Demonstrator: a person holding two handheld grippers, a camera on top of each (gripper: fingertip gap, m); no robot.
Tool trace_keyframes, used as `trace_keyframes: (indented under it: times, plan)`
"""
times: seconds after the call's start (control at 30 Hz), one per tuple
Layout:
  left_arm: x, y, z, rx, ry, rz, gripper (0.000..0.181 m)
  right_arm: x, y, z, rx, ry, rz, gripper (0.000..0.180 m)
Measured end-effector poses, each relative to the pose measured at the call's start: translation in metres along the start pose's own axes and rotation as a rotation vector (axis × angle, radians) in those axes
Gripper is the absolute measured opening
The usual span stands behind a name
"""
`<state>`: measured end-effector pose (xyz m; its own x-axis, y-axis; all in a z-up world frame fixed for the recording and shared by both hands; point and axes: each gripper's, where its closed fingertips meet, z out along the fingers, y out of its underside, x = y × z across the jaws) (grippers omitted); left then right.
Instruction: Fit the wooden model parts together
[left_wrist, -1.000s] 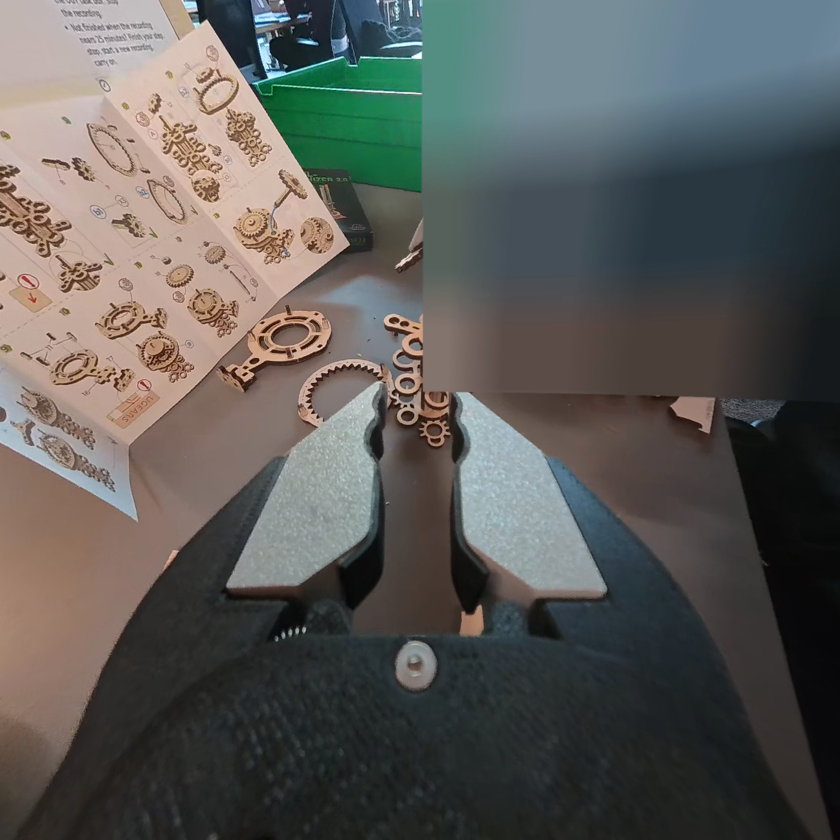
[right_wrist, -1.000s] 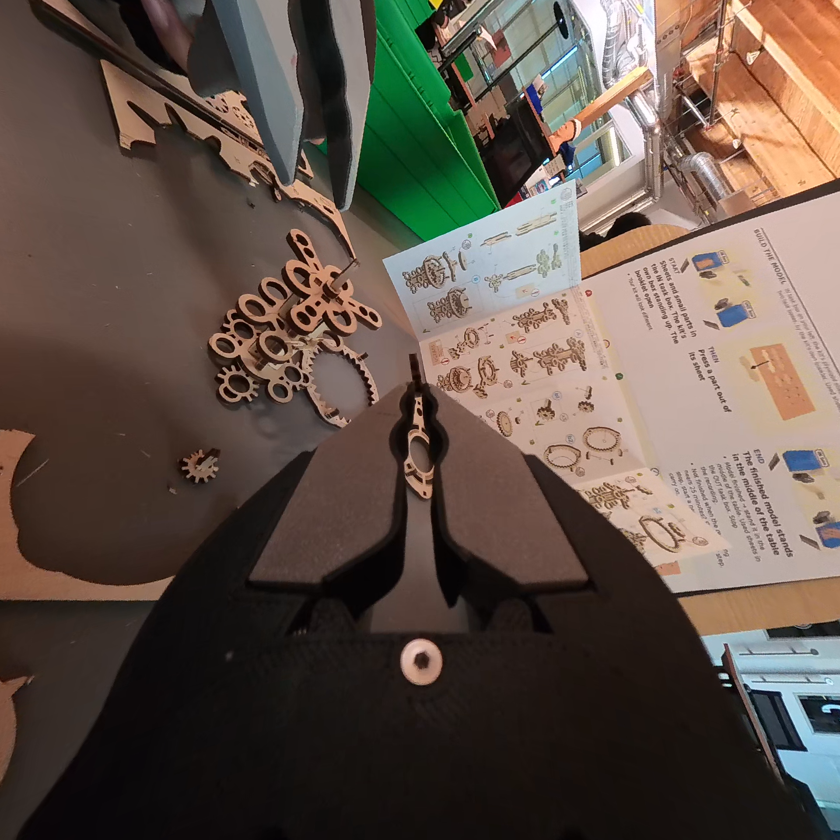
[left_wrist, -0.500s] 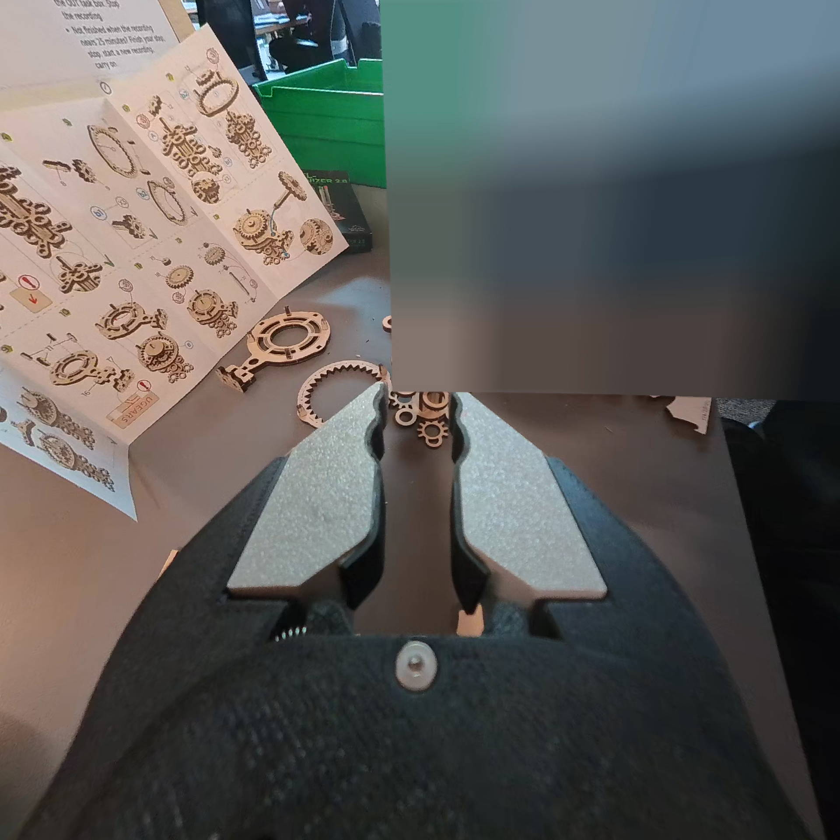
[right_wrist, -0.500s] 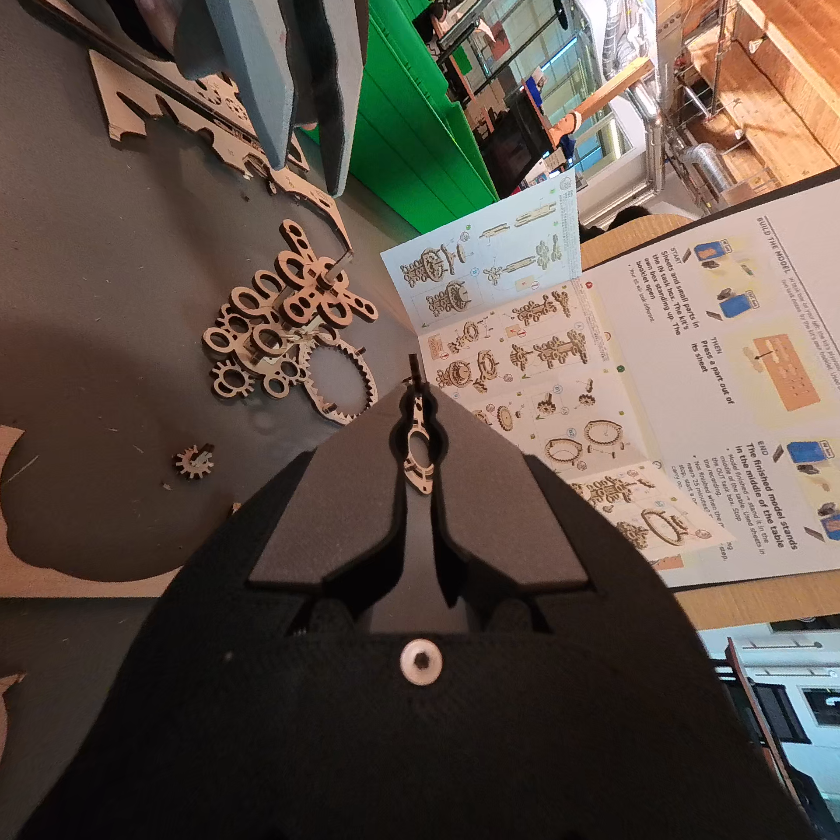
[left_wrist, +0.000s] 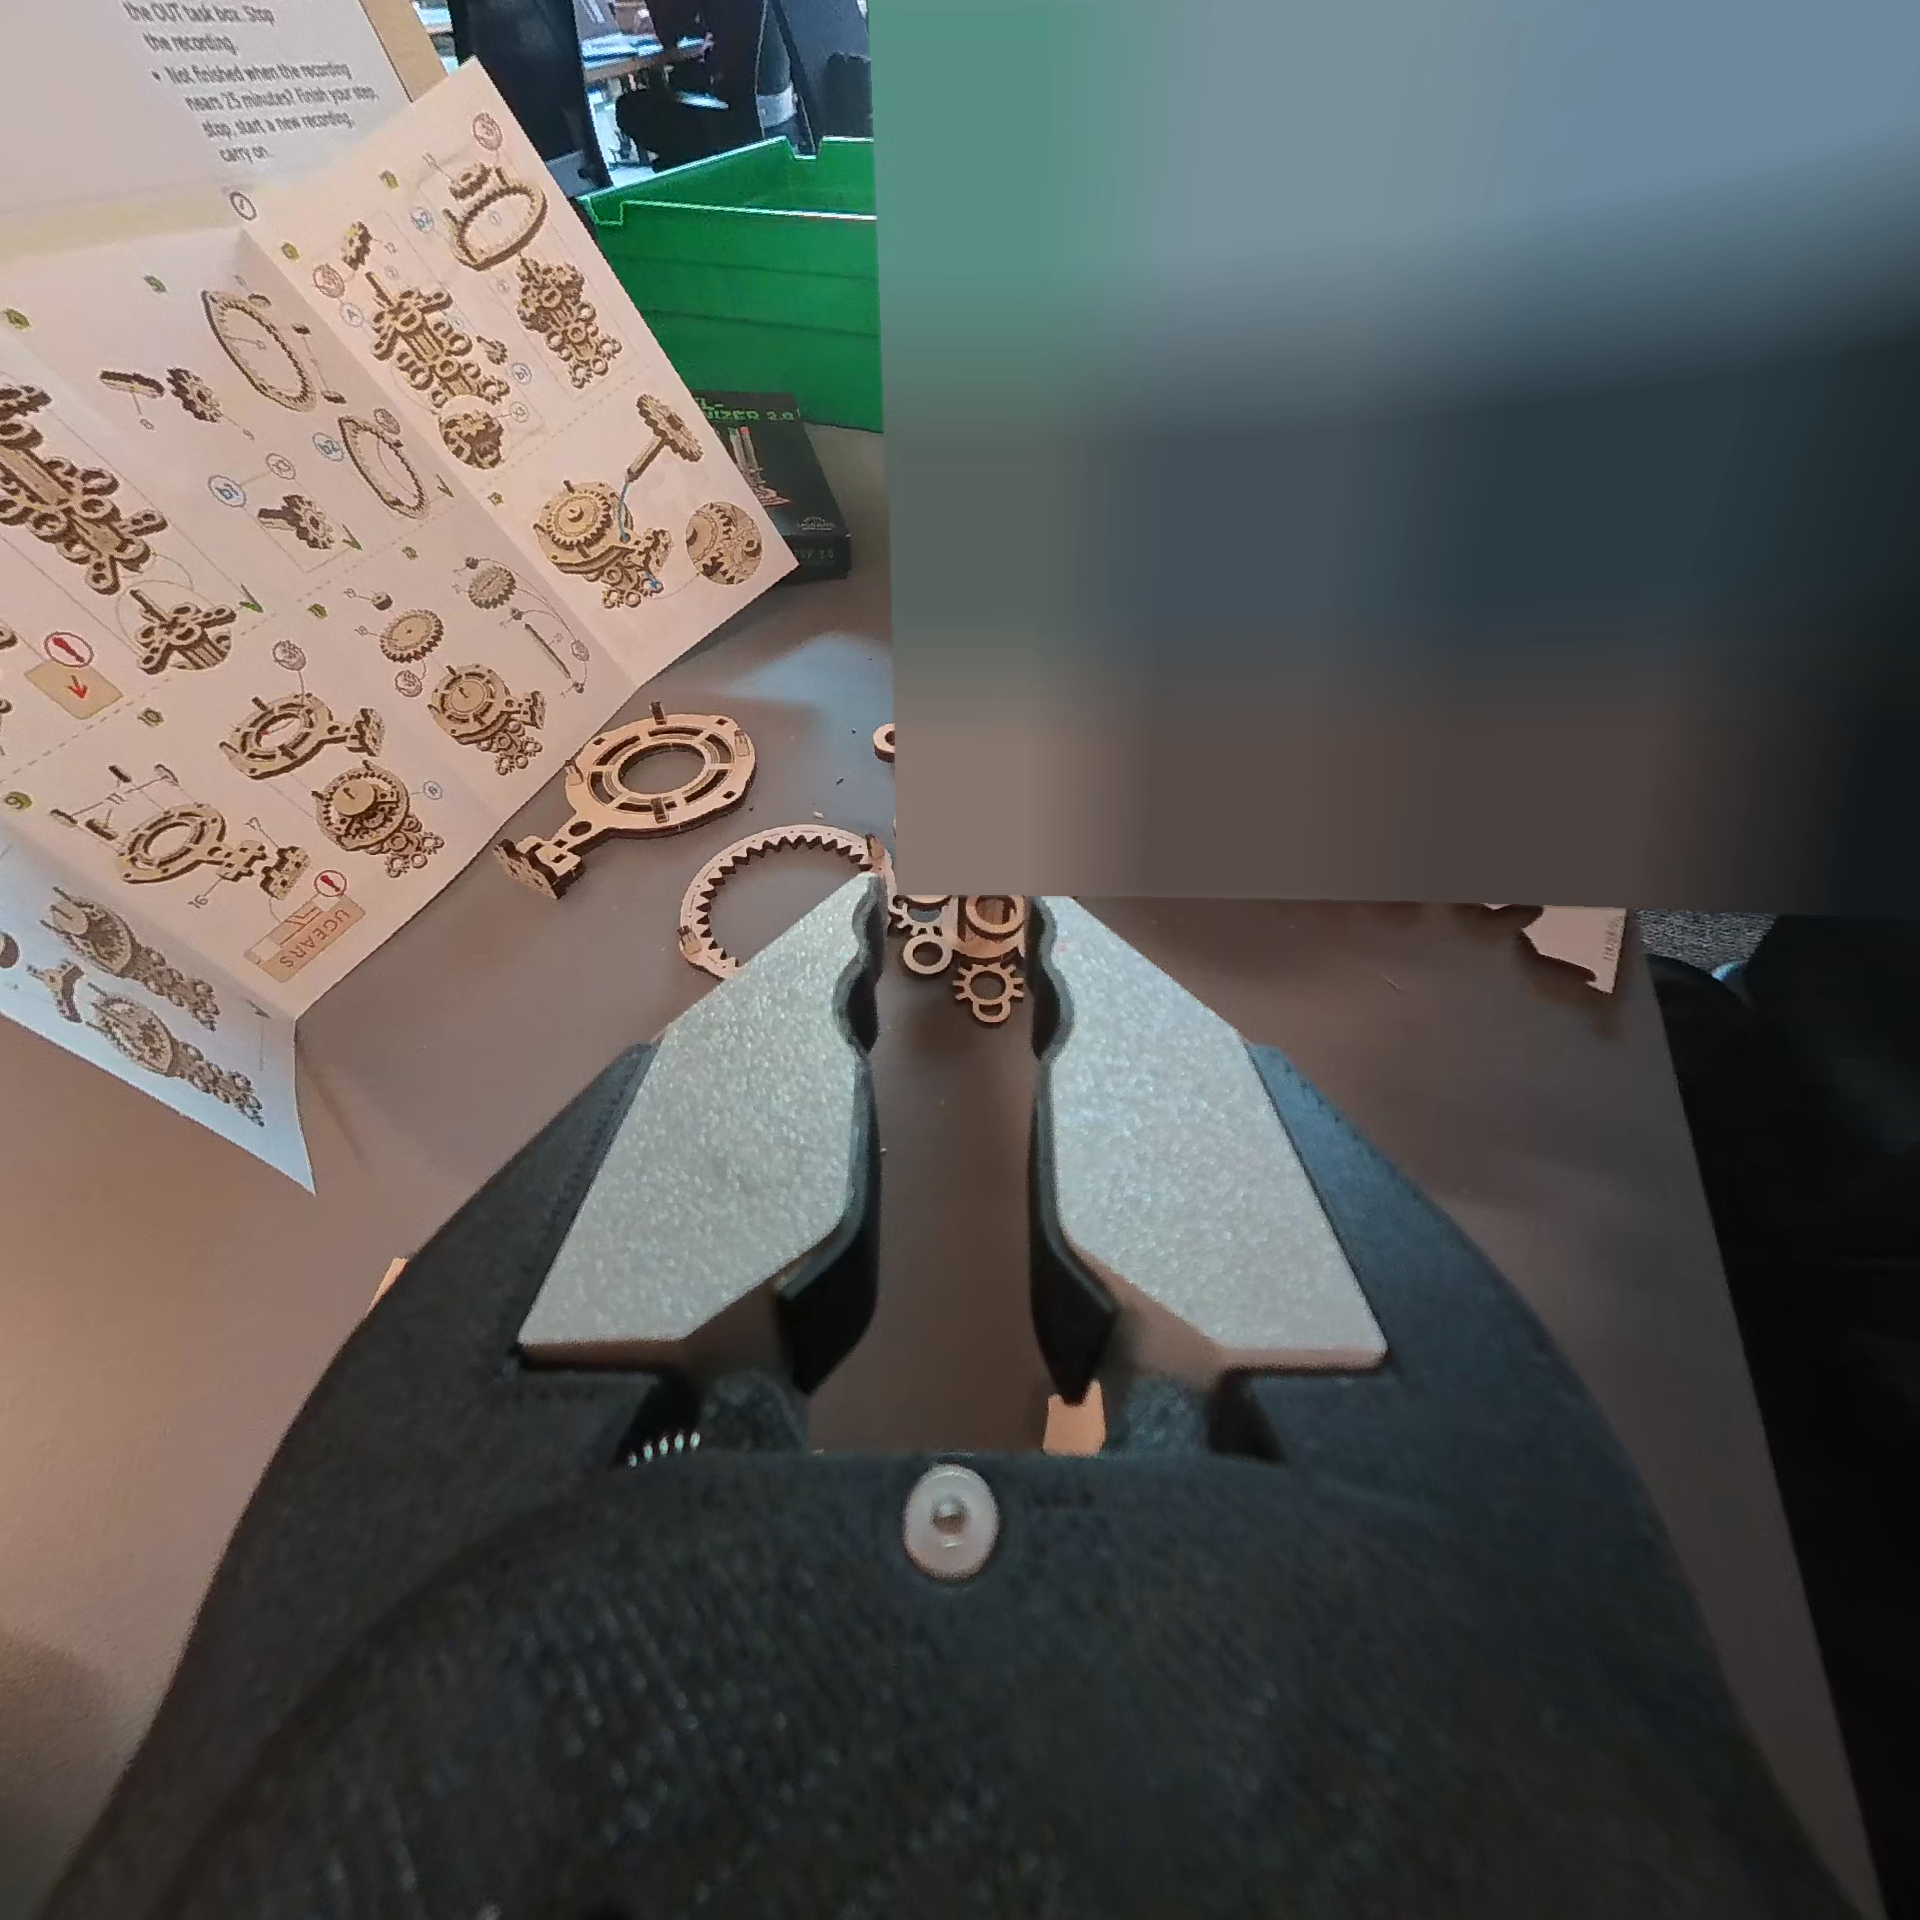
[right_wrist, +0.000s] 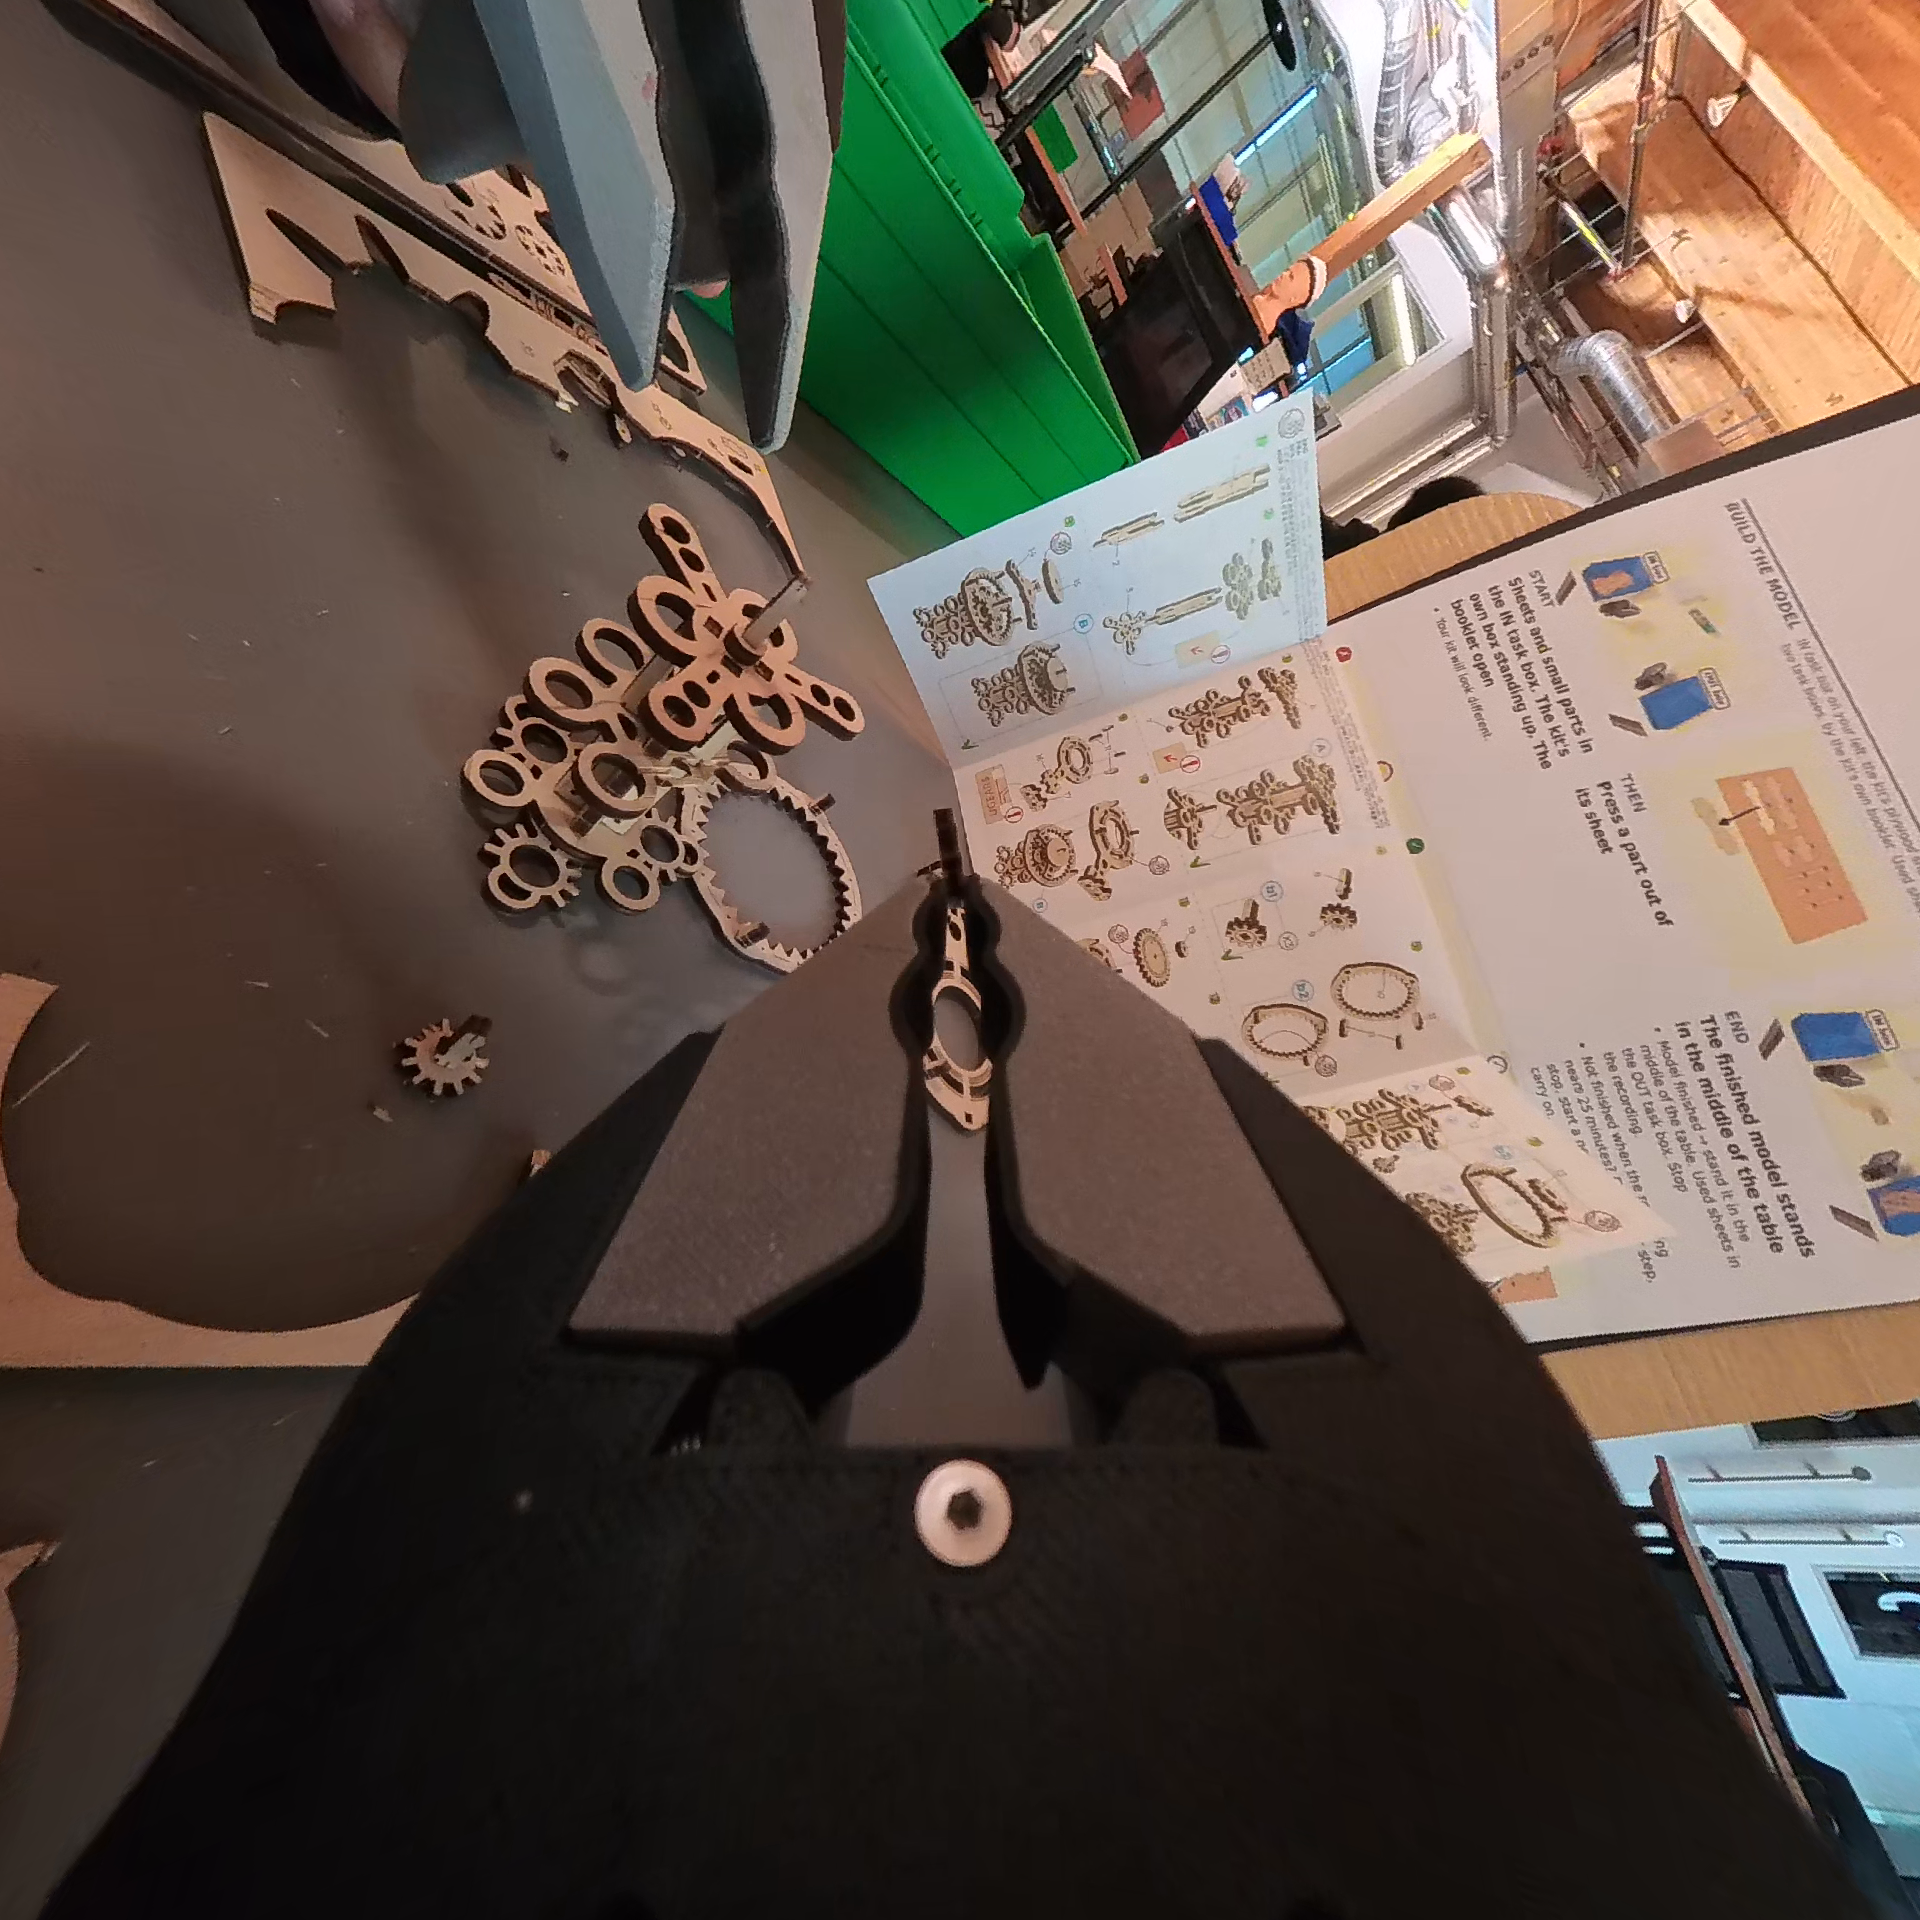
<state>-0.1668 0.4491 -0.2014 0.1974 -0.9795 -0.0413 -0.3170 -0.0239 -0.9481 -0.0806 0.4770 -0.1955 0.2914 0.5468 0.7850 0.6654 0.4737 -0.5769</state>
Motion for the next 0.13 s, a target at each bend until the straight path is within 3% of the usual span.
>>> trace_keyframes:
  times: [0.03,0.13]
  plan:
    - [0.0001,0.0,0.0,0.0,0.0,0.0,0.021,0.0001,0.0001,-0.0001,0.0,0.001,0.0,0.0]
    - [0.0002,-0.0002,0.0,0.0,0.0,0.001,0.021,0.0002,0.0002,-0.0002,-0.001,0.002,-0.003,0.0]
